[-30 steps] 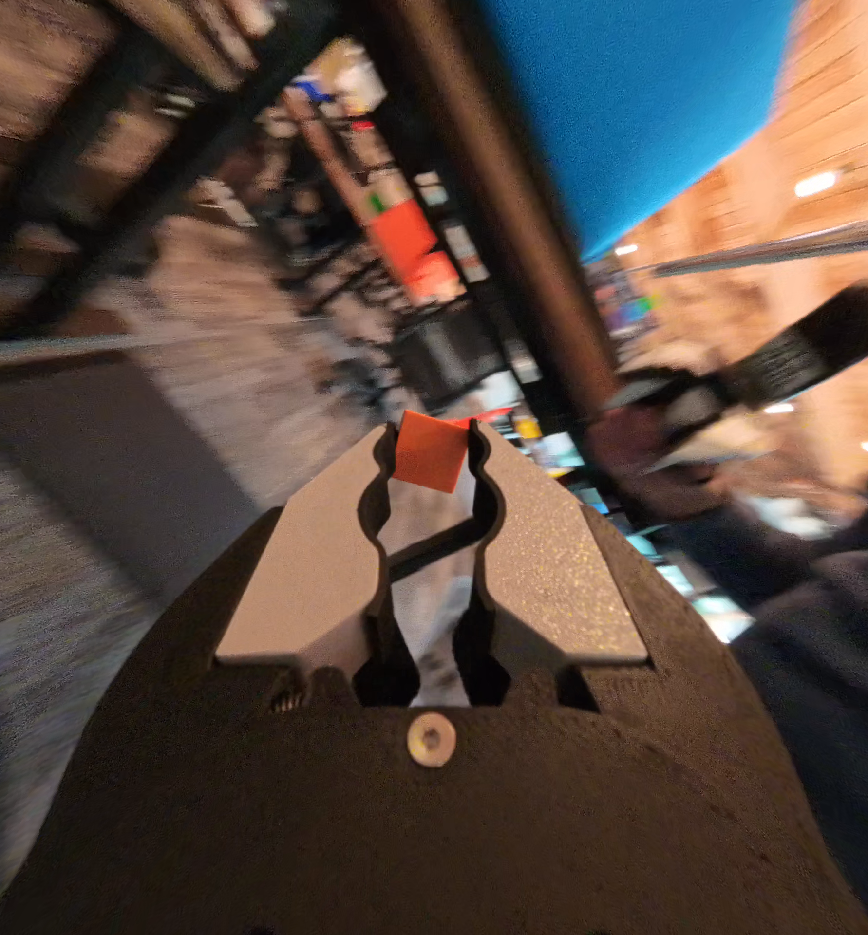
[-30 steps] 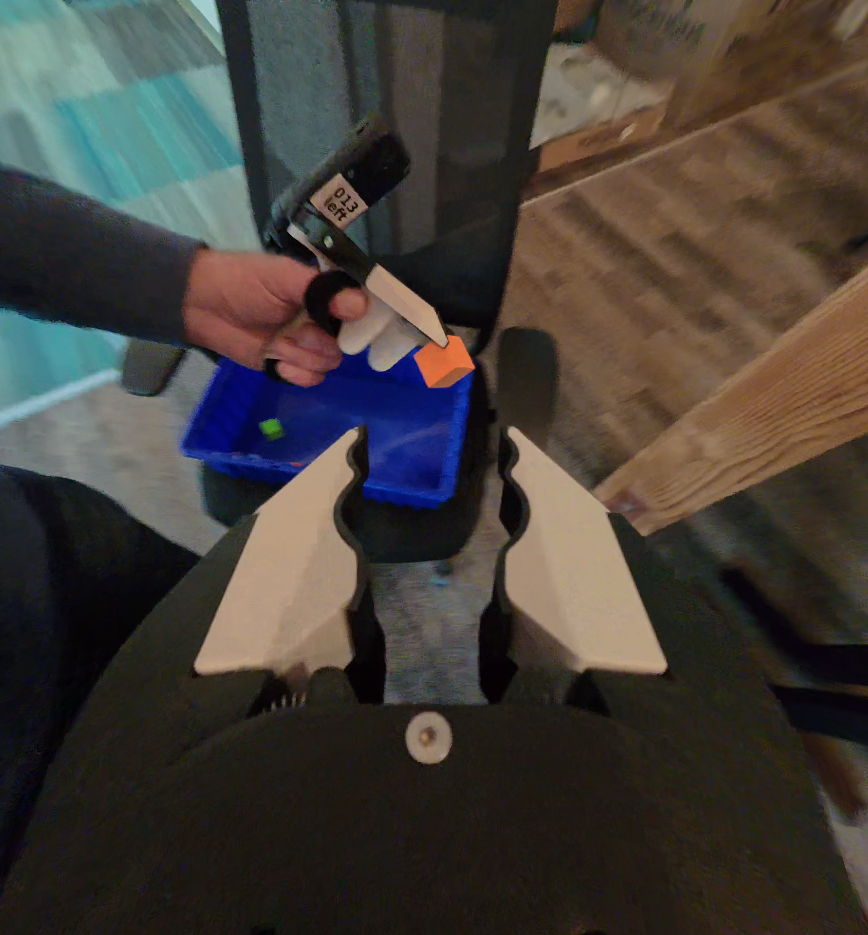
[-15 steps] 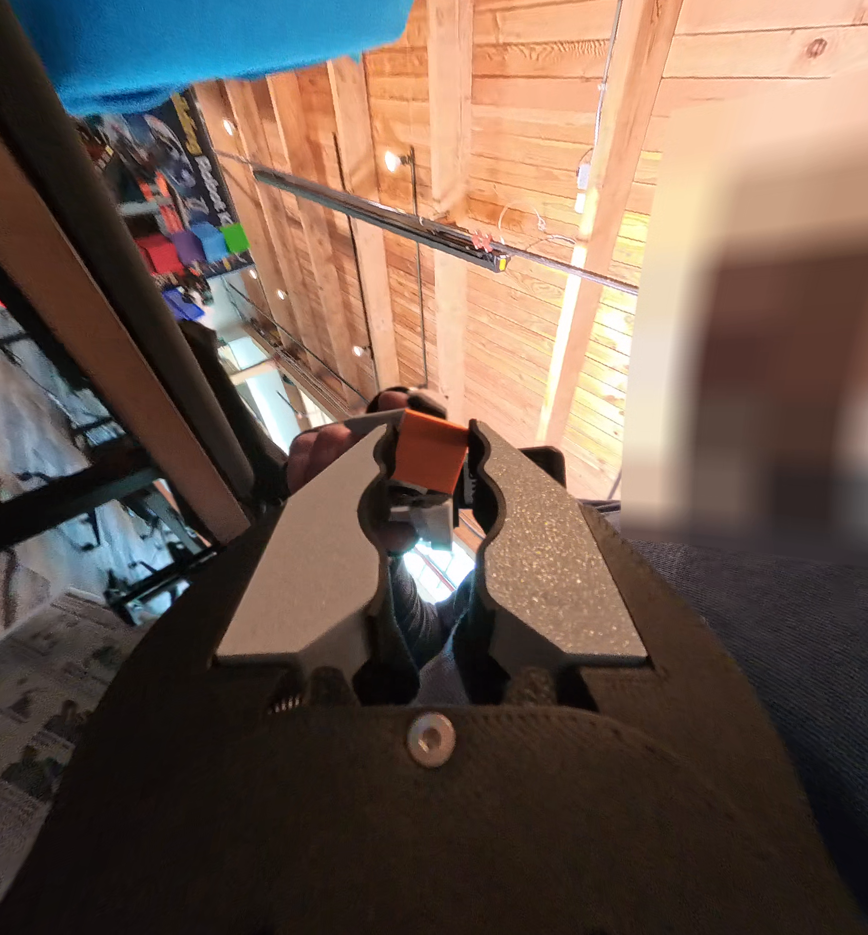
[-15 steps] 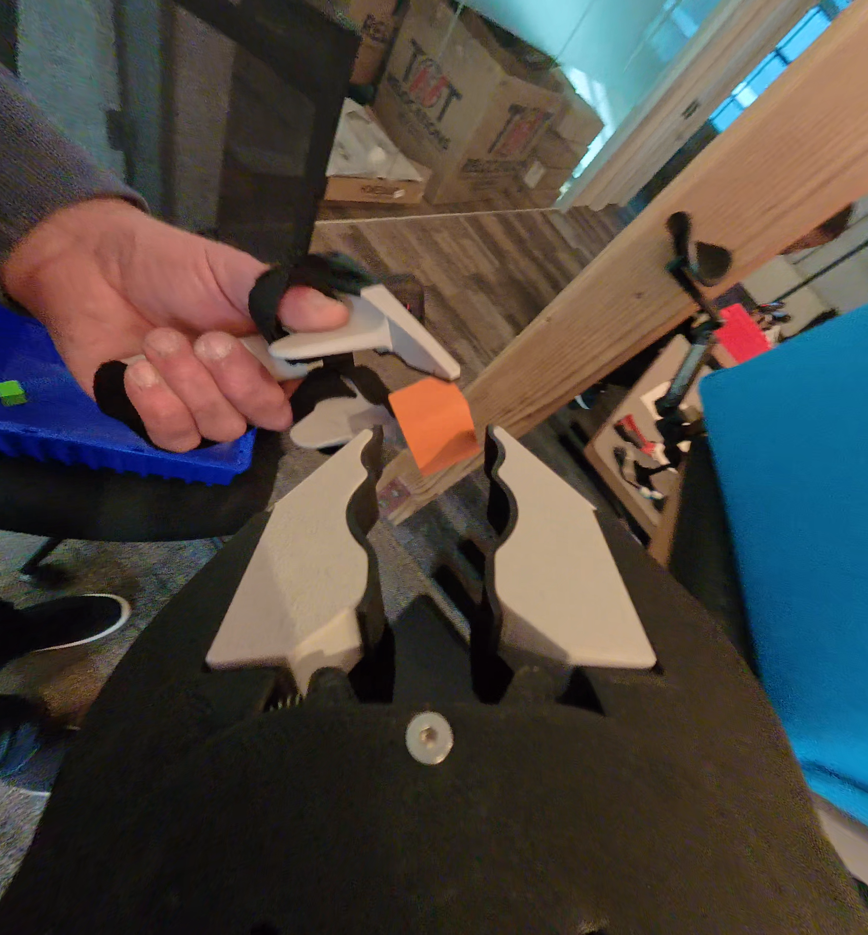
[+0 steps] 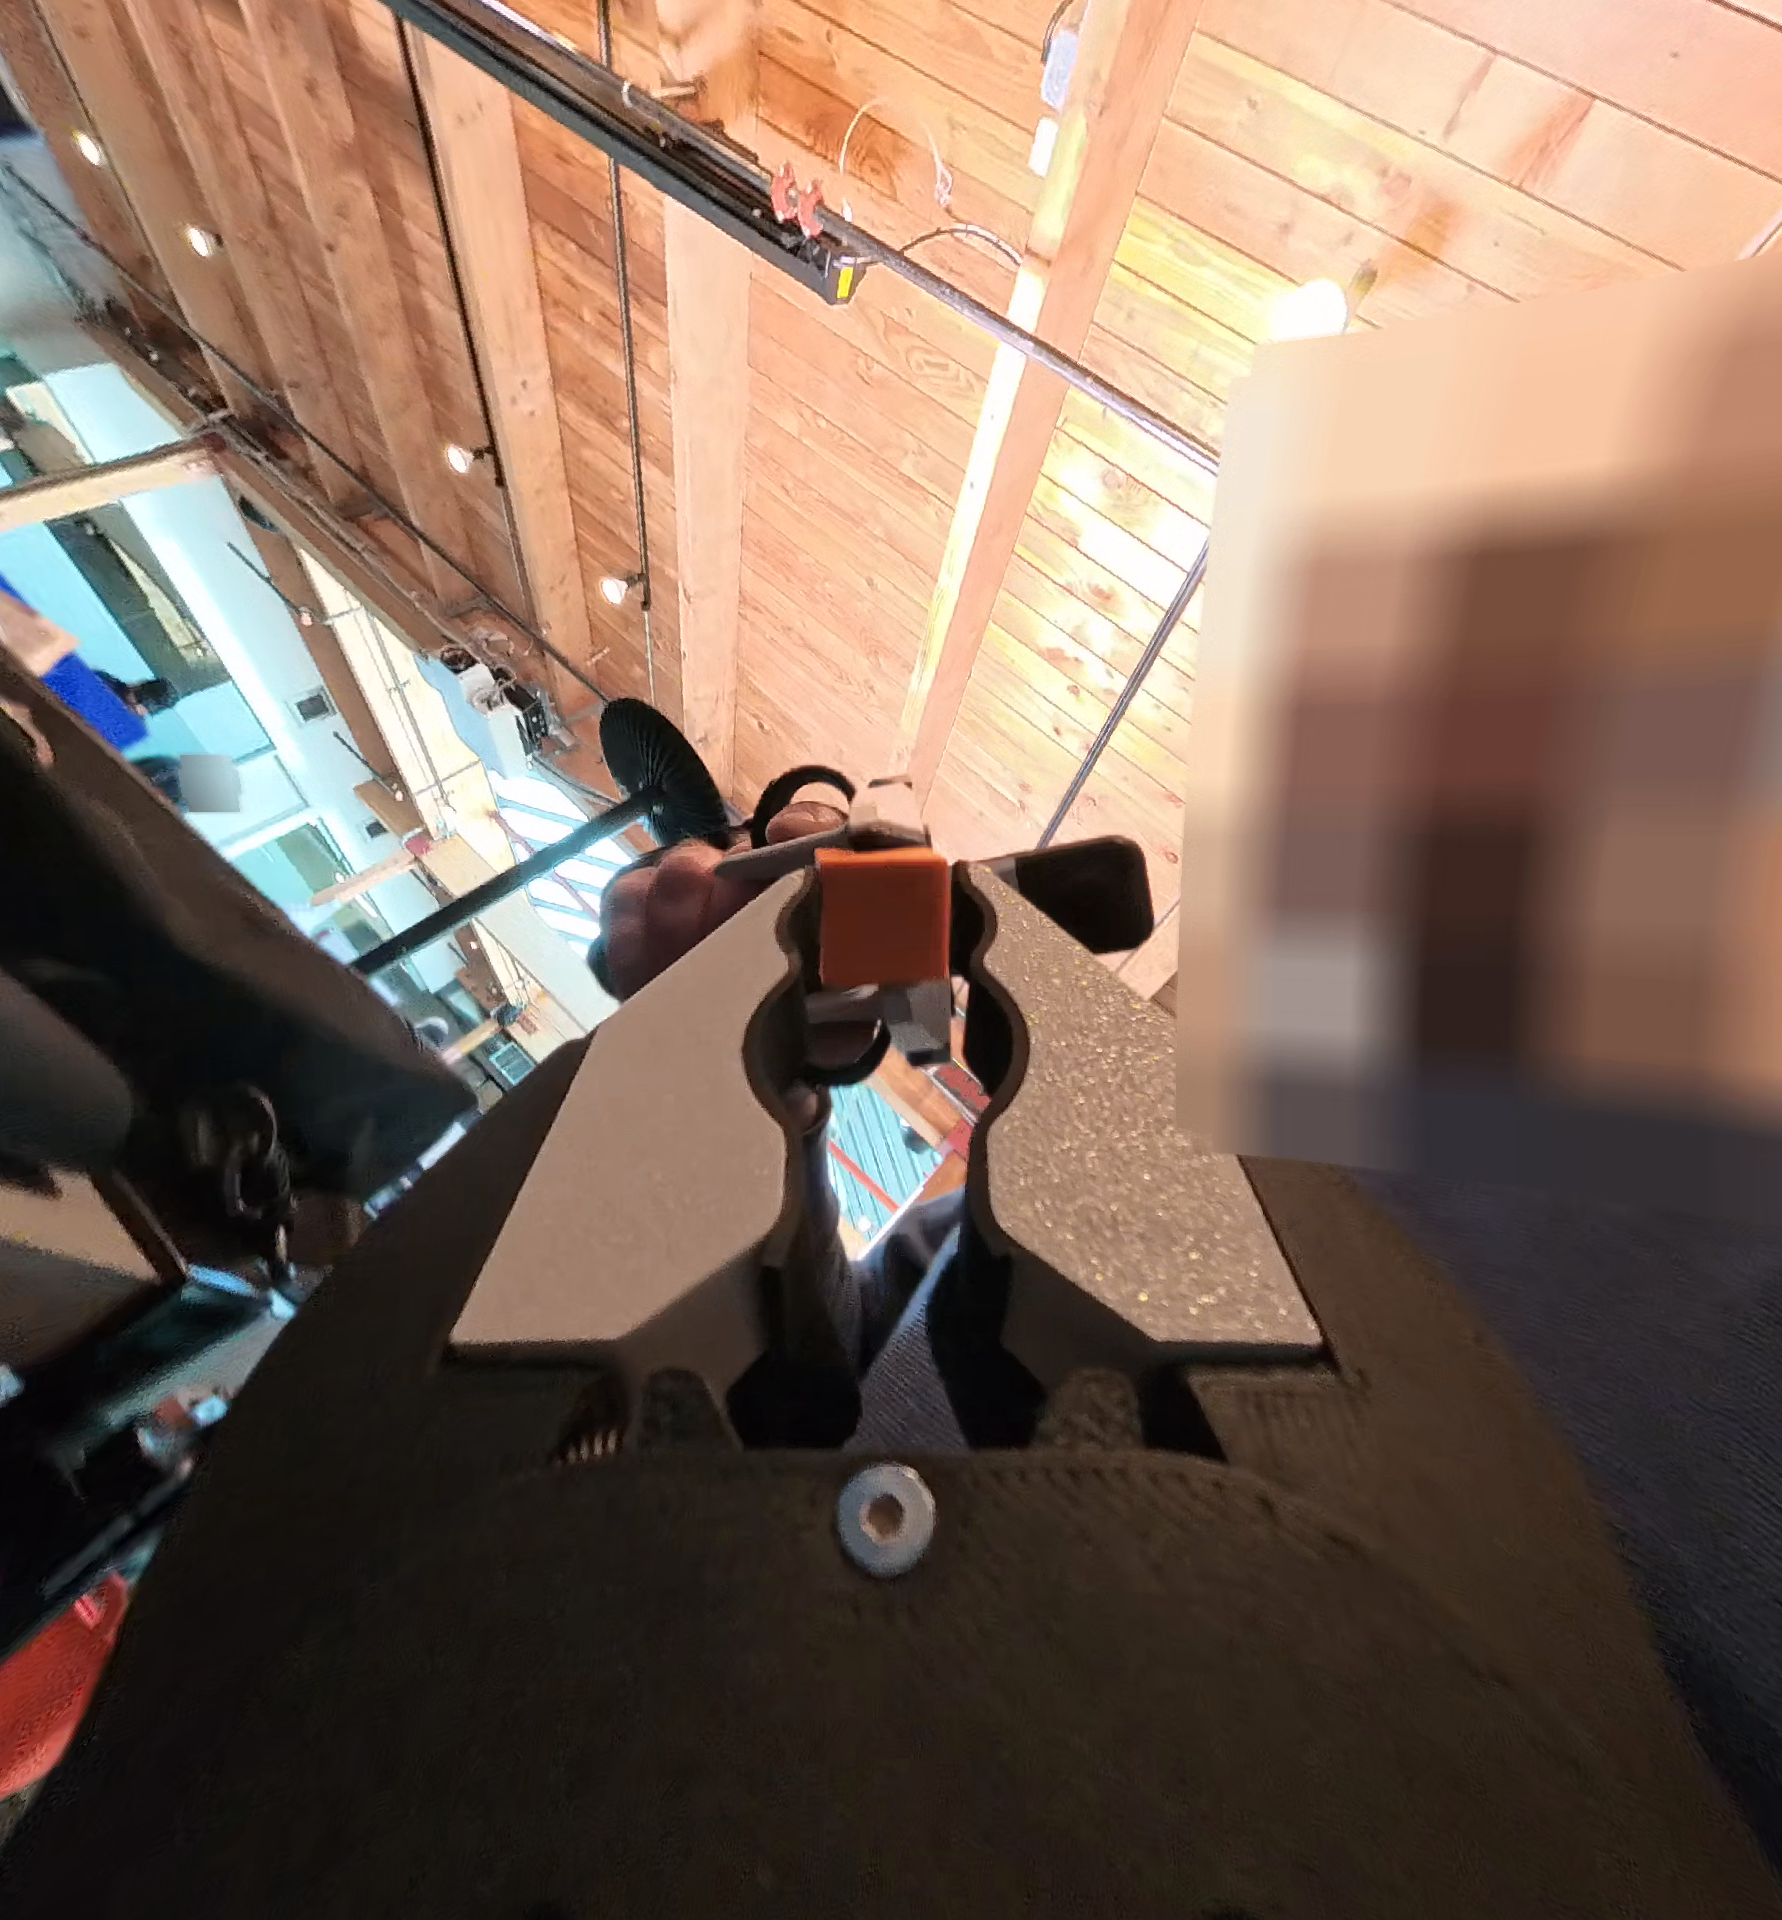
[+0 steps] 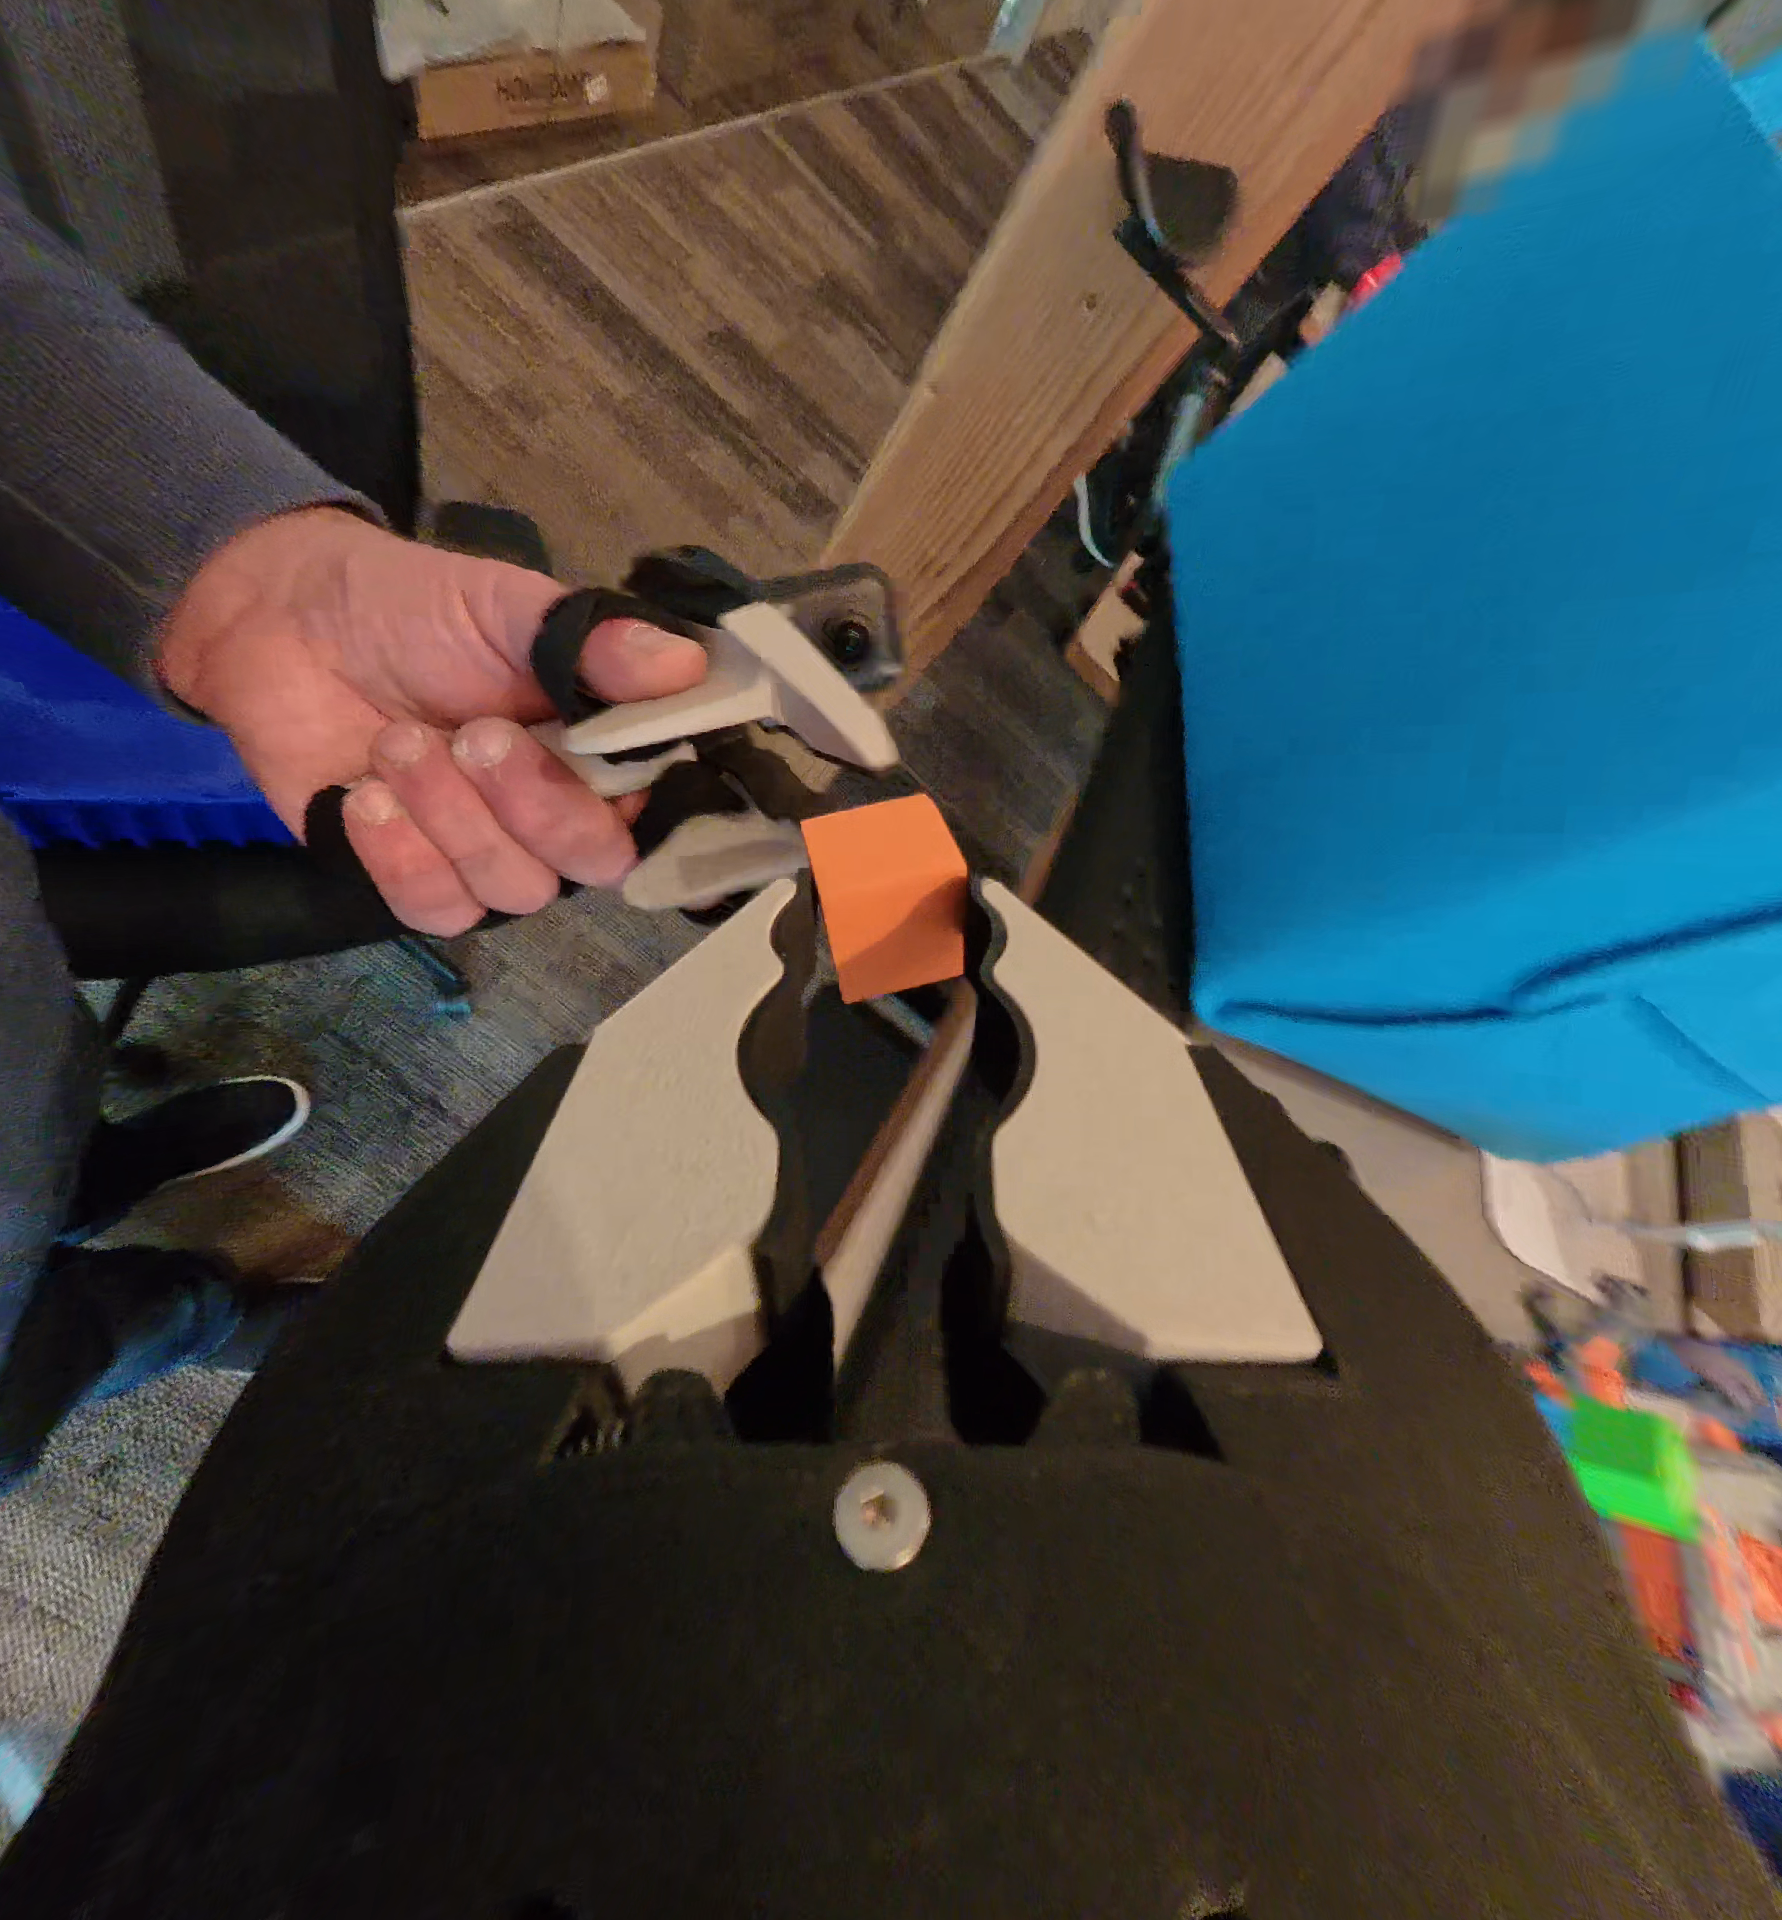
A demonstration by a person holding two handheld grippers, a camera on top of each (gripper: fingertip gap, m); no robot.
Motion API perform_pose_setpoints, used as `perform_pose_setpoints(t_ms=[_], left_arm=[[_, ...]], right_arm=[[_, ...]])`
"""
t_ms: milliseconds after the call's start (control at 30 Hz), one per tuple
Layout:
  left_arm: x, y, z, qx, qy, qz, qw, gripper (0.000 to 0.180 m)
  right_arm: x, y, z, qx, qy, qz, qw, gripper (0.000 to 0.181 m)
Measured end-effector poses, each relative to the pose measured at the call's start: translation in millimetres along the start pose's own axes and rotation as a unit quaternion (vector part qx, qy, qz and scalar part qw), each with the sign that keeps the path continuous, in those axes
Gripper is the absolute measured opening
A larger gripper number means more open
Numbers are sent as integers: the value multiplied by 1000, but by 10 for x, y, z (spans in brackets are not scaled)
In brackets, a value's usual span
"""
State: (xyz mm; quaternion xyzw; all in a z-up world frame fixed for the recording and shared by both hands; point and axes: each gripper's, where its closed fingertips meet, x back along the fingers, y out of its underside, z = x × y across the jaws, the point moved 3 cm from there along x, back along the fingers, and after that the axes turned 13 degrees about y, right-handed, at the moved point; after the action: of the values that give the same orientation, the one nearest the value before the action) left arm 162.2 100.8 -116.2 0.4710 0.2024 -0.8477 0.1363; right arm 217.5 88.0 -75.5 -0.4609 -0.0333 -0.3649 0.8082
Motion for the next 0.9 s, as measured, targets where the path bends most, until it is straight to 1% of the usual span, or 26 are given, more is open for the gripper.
perform_pose_setpoints(t_ms=[67,133,200,233,267,400,467,533,600,767,900], left_arm=[[-74,-74,-102,-15,-4,-9,1000,21],[-67,-121,-229,-35,-28,-21,999,17],[-2,-148,-359,-67,-64,-45,995,11],[40,-168,-425,-85,-89,-55,991,8],[70,-178,-477,-105,-111,-69,986,6],[118,-124,-579,-177,-180,-152,956,2],[145,-83,-589,-196,-204,-179,942,0],[216,-38,-621,-197,-231,-196,933,0],[303,5,-642,-196,-252,-204,926,1],[490,35,-637,-191,-279,-188,922,1],[552,26,-634,-191,-285,-178,922,2]], right_arm=[[115,74,413,-18,1,-33,999,26],[206,263,885,-24,-5,-90,996,26],[262,479,1311,-35,-34,-155,987,26],[258,572,1554,-23,-27,-177,984,27],[241,662,1790,-11,-19,-197,980,27],[103,1047,2423,-15,-61,-277,959,27],[-2,1221,2580,-21,-97,-307,947,27],[-105,1398,2688,-14,-122,-338,933,27],[-222,1493,2748,-14,-141,-347,927,27],[-422,1671,2769,-3,-179,-377,909,27],[-511,1734,2748,-6,-200,-382,902,27]])
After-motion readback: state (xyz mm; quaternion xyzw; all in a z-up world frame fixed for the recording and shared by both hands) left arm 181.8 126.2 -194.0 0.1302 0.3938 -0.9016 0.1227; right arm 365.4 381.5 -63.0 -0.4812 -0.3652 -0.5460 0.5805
